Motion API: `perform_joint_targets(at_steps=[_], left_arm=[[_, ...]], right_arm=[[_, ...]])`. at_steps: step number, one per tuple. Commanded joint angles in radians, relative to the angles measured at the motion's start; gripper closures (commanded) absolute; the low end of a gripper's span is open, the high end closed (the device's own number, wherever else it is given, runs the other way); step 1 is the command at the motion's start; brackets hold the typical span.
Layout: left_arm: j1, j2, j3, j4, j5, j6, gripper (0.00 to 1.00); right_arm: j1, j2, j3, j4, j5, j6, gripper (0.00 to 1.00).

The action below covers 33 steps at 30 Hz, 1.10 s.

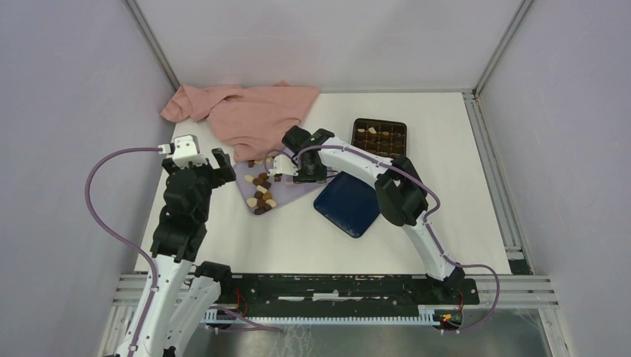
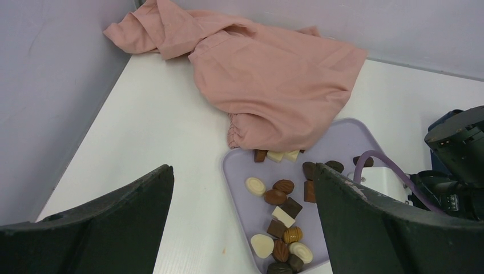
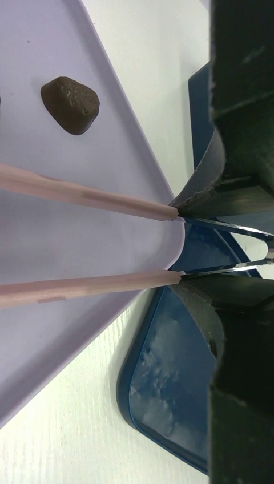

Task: Pack the chocolate
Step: Pick up the fake chocolate from the plate.

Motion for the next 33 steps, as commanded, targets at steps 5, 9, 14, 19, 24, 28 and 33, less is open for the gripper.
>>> perform_joint_targets(at_steps=[5, 9, 14, 19, 24, 28, 33], left_arm=[[0.0, -0.006, 0.002, 0.037, -0.01, 0.055, 0.04], [0.001, -0.004, 0.003, 0.037, -0.01, 0.056, 0.04], [0.001, -0.002, 0.002, 0.038, -0.009, 0.056, 0.04], [0.001, -0.002, 0.002, 0.036, -0.009, 0.056, 0.04], [0.0, -0.003, 0.002, 0.037, -0.011, 0.056, 0.04], [0.0, -0.003, 0.002, 0.036, -0.011, 0.055, 0.04], [0.001, -0.003, 0.003, 0.036, -0.011, 0.055, 0.04]], right_arm=[[0.005, 0.041, 0.093, 0.015, 0.018, 0.032, 0.57], [0.01, 0.054, 0.109, 0.02, 0.016, 0.033, 0.56], [0.014, 0.068, 0.128, 0.033, 0.019, 0.036, 0.56], [0.022, 0.086, 0.144, 0.044, 0.026, 0.04, 0.55], [0.025, 0.103, 0.154, 0.05, 0.027, 0.042, 0.55], [0.025, 0.116, 0.16, 0.053, 0.029, 0.044, 0.55], [0.026, 0.126, 0.171, 0.061, 0.033, 0.043, 0.55]])
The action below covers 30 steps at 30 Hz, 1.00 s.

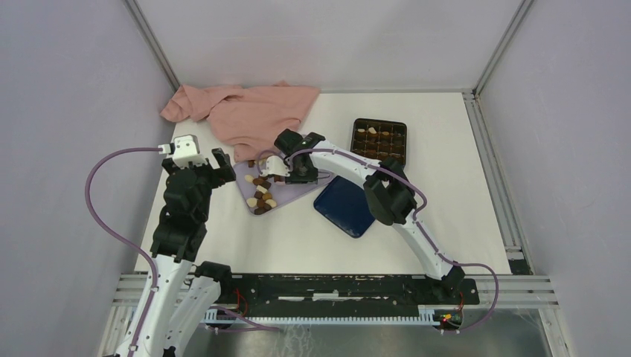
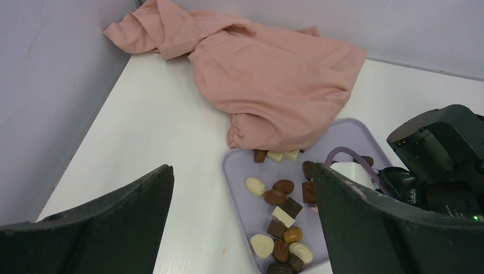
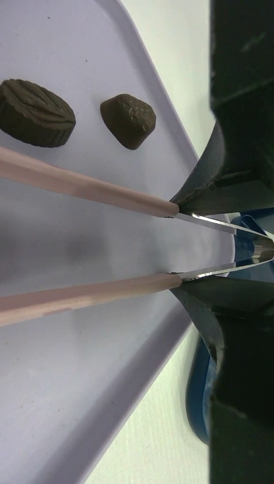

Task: Pack the chocolate
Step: Pick up the fake chocolate from the plate.

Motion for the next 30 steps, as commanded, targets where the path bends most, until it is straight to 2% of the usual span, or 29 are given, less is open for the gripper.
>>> perform_joint_targets(at_steps=[1, 9, 18, 30], left_arm=[[0.001, -0.003, 0.002, 0.036, -0.011, 0.055, 0.04], [0.0, 0.0, 0.003, 0.036, -0.01, 0.056, 0.04], [0.001, 0.0, 0.002, 0.036, -0.012, 0.056, 0.04], [0.001, 0.0, 0.004, 0.036, -0.009, 0.057, 0.04]], right_arm=[[0.005, 0.007, 0.06, 0.027, 0.02, 0.013, 0.55], [0.006, 0.015, 0.075, 0.036, 0.017, 0.011, 0.53], [0.006, 0.026, 0.076, 0.028, 0.002, 0.001, 0.56], [0.015, 0.021, 0.056, -0.009, -0.002, -0.032, 0.56]])
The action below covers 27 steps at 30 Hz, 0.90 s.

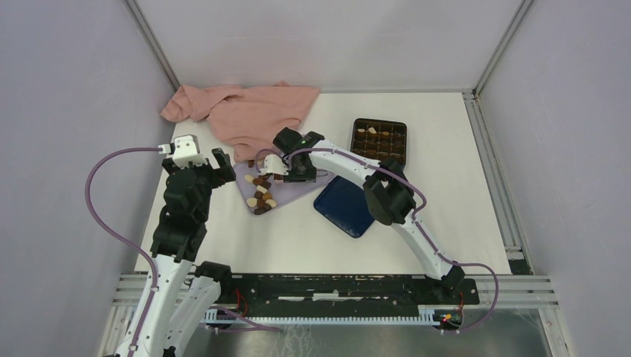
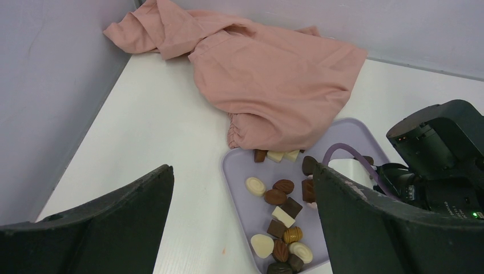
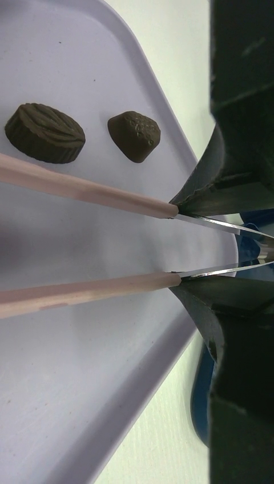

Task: Pack the chocolate
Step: Pick up the fake chocolate from the plate.

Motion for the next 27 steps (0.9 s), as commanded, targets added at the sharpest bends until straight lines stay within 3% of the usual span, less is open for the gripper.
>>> perform_joint_targets(at_steps=[1, 11, 27], left_arm=[[0.002, 0.0, 0.004, 0.035, -0.009, 0.057, 0.04], [0.001, 0.001, 0.004, 0.035, -0.007, 0.057, 0.04], [0.001, -0.002, 0.004, 0.035, -0.006, 0.056, 0.04]], right_arm=[[0.016, 0.009, 0.021, -0.02, -0.002, -0.024, 0.57], [0.025, -0.019, -0.013, -0.027, 0.0, -0.03, 0.69], [0.008, -0.192, -0.145, 0.0, -0.026, -0.006, 0.74]])
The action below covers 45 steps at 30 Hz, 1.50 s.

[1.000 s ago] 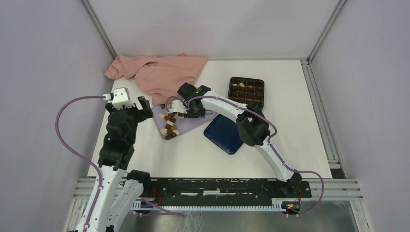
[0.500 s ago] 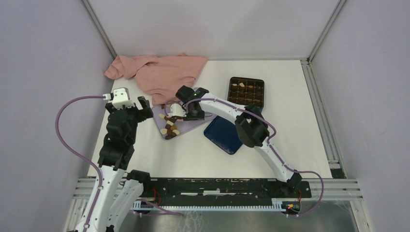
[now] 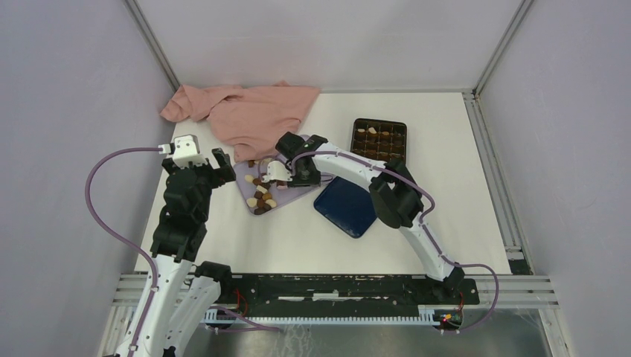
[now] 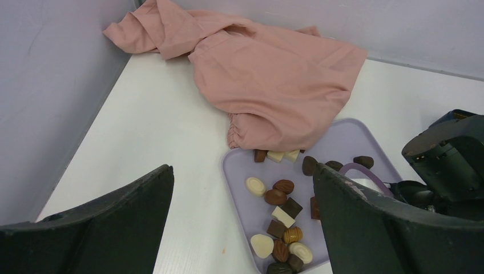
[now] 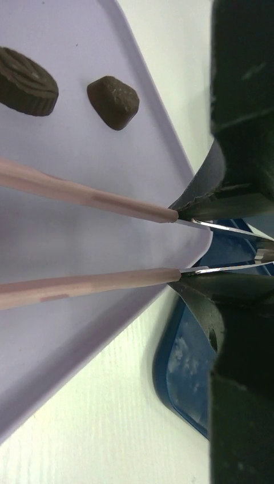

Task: Pack the chocolate
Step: Pick up the fake chocolate from the plate, then place the fake chocolate in the packing box.

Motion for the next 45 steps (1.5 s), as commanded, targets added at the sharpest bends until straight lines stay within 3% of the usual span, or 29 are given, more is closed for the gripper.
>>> perform_joint_targets(at_steps=[1, 20, 33, 38, 45], left_arm=[[-0.001, -0.002, 0.004, 0.034, -0.006, 0.056, 0.04], [0.001, 0.0, 0.002, 0.034, -0.008, 0.055, 0.04], [0.0, 0.006, 0.004, 0.035, 0.003, 0.053, 0.04], [0.001, 0.009, 0.002, 0.036, 0.005, 0.053, 0.04], [0.001, 0.012, 0.004, 0.034, 0.002, 0.053, 0.04]], right_arm=[[-0.013, -0.111, -0.018, 0.008, -0.026, 0.017, 0.74], [-0.123, -0.318, -0.129, 0.001, -0.079, 0.036, 0.75], [-0.503, -0.618, -0.508, 0.082, -0.155, 0.013, 0.75], [-0.655, -0.625, -0.588, 0.097, -0.155, -0.03, 0.75], [-0.722, -0.565, -0.571, 0.093, -0.133, -0.065, 0.74]])
